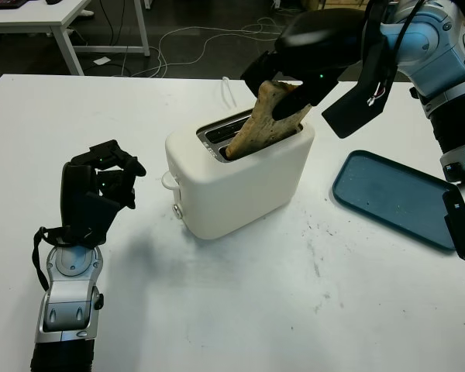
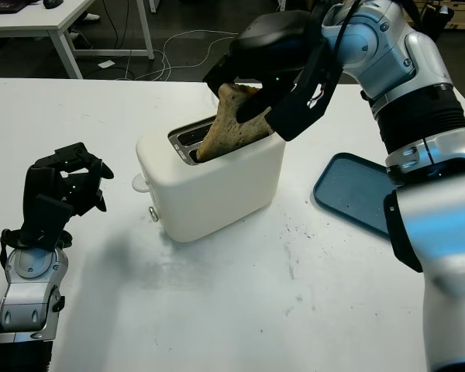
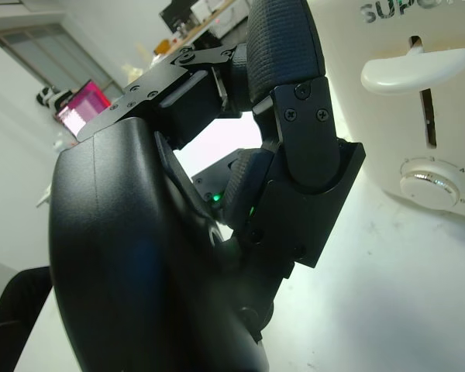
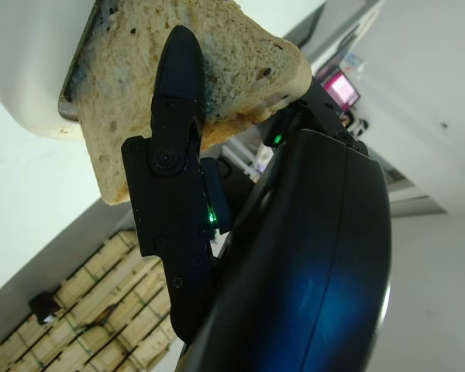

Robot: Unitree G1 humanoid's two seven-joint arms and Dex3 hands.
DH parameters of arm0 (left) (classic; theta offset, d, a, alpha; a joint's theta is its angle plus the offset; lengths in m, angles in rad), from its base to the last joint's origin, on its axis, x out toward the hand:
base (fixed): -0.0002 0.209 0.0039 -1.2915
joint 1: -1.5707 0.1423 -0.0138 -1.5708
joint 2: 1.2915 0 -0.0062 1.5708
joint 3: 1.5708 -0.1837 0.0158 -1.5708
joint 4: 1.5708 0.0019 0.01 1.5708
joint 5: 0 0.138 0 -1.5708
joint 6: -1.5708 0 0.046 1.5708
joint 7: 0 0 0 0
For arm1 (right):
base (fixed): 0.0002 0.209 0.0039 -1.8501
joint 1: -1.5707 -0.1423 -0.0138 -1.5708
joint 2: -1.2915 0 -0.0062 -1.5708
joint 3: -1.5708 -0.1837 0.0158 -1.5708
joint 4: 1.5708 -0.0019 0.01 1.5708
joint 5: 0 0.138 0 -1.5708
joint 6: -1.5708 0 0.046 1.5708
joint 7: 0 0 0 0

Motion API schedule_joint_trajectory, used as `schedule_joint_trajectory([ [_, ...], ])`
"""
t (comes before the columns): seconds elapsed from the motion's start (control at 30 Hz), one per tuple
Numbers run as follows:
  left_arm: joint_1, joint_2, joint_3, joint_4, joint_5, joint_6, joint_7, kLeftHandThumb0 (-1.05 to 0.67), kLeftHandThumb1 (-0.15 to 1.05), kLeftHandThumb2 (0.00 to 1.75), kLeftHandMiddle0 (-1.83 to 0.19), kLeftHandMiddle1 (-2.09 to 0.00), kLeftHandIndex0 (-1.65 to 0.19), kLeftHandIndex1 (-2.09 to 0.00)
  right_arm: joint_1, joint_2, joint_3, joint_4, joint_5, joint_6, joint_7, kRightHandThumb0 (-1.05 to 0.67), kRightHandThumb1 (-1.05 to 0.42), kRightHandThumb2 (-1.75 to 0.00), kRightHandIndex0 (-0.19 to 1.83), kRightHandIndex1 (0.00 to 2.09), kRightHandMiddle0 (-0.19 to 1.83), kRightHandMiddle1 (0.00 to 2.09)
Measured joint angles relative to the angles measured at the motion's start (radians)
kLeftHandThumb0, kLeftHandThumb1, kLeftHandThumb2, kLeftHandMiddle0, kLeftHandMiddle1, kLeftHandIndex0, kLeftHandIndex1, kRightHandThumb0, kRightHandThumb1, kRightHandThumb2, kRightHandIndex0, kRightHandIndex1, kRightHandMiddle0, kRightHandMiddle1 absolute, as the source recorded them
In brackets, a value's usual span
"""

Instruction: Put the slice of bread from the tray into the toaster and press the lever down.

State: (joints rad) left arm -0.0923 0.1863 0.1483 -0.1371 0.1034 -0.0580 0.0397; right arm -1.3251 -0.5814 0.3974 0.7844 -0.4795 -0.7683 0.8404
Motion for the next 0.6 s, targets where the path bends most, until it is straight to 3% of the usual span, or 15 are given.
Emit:
schedule_joint_trajectory([
  [0.13,0.000,0.000,0.000,0.000,-0.001,0.000,0.000,-0.84,0.76,0.66,-1.40,-1.41,-1.20,-1.44,0.000,0.000,0.001,0.000,0.000,-0.001,0.000,-0.49,-0.92,-0.35,1.10,1.75,0.85,1.75],
  [0.23,0.000,0.000,0.000,0.000,-0.001,0.000,0.000,-0.84,0.76,0.66,-1.40,-1.41,-1.20,-1.44,0.000,0.006,0.003,0.000,0.001,0.002,0.006,-0.66,-0.92,-0.30,1.02,1.75,0.77,1.64],
  [0.27,0.000,0.000,0.000,0.000,-0.001,-0.001,0.000,-0.84,0.76,0.66,-1.40,-1.41,-1.21,-1.44,0.000,0.009,0.003,0.000,0.003,0.006,0.013,-0.76,-0.92,-0.27,0.91,1.69,0.76,1.43],
  [0.33,0.000,0.000,0.000,0.000,-0.001,-0.002,0.000,-0.84,0.76,0.65,-1.40,-1.41,-1.21,-1.44,0.000,0.014,0.009,-0.002,0.021,0.010,0.047,-0.95,-0.92,-0.25,0.58,0.97,0.75,0.59],
  [0.37,0.000,0.000,0.000,0.000,-0.001,-0.002,0.000,-0.84,0.76,0.65,-1.40,-1.41,-1.21,-1.44,0.000,0.015,0.014,-0.005,0.032,0.010,0.070,-1.00,-0.92,-0.24,0.49,0.72,0.70,0.33],
  [0.4,0.000,0.000,0.000,0.001,-0.001,-0.002,0.000,-0.84,0.77,0.65,-1.40,-1.41,-1.21,-1.43,0.000,0.016,0.018,-0.010,0.035,0.010,0.091,-1.03,-0.92,-0.22,0.39,0.51,0.62,0.13],
  [0.43,0.000,-0.001,0.000,0.001,-0.001,-0.002,0.000,-0.84,0.77,0.65,-1.40,-1.41,-1.21,-1.43,0.000,0.016,0.022,-0.011,0.037,0.010,0.106,-1.04,-0.92,-0.21,0.34,0.43,0.57,0.07],
  [0.47,0.000,-0.002,0.000,0.001,-0.001,-0.002,0.000,-0.85,0.77,0.65,-1.40,-1.41,-1.21,-1.44,0.000,0.017,0.026,-0.012,0.039,0.010,0.114,-1.04,-0.92,-0.19,0.29,0.40,0.52,0.04],
  [0.53,0.000,-0.003,0.000,0.001,-0.001,-0.002,0.000,-0.85,0.77,0.64,-1.40,-1.41,-1.21,-1.44,0.003,0.019,0.024,-0.012,0.046,0.010,0.113,-1.03,-0.92,-0.13,0.08,0.65,0.43,0.01],
  [0.6,0.001,-0.003,0.000,0.001,-0.001,-0.002,0.000,-0.85,0.77,0.64,-1.41,-1.41,-1.21,-1.44,0.009,0.022,0.010,-0.015,0.064,0.013,0.101,-1.00,-0.92,-0.09,0.02,0.73,0.38,0.00],
])
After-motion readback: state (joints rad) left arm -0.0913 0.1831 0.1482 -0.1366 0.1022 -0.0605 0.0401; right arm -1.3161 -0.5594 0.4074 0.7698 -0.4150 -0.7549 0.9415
